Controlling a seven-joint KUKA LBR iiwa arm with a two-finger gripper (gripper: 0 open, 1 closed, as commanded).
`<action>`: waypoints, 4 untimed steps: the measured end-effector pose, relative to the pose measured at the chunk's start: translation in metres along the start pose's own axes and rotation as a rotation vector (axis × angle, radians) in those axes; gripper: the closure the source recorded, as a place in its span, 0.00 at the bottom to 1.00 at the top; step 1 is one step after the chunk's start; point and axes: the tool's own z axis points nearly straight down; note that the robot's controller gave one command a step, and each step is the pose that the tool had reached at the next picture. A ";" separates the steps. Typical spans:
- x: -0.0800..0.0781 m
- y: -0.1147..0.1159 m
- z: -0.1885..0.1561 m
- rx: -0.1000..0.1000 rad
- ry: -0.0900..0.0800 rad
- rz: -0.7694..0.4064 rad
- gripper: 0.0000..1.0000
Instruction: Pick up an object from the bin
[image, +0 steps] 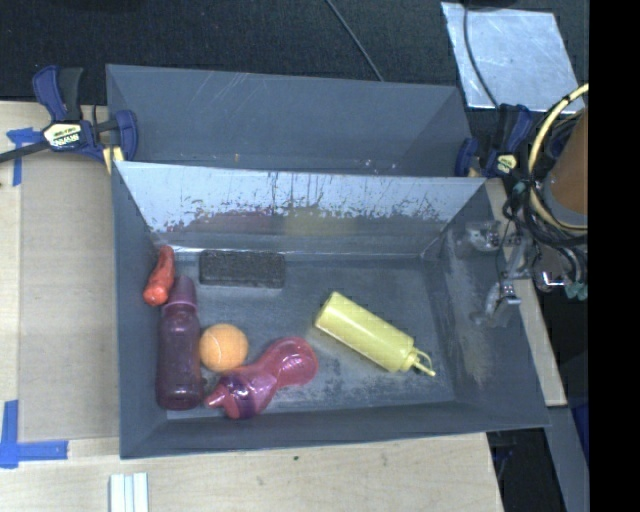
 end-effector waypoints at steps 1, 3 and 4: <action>0.000 0.000 0.000 0.000 0.000 0.000 0.00; 0.018 0.031 0.028 0.001 -0.005 -0.167 0.00; 0.013 0.066 0.051 0.001 -0.010 -0.290 0.00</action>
Offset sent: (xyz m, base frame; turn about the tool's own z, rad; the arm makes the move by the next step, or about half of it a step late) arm -0.0083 0.0592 0.0316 -0.4681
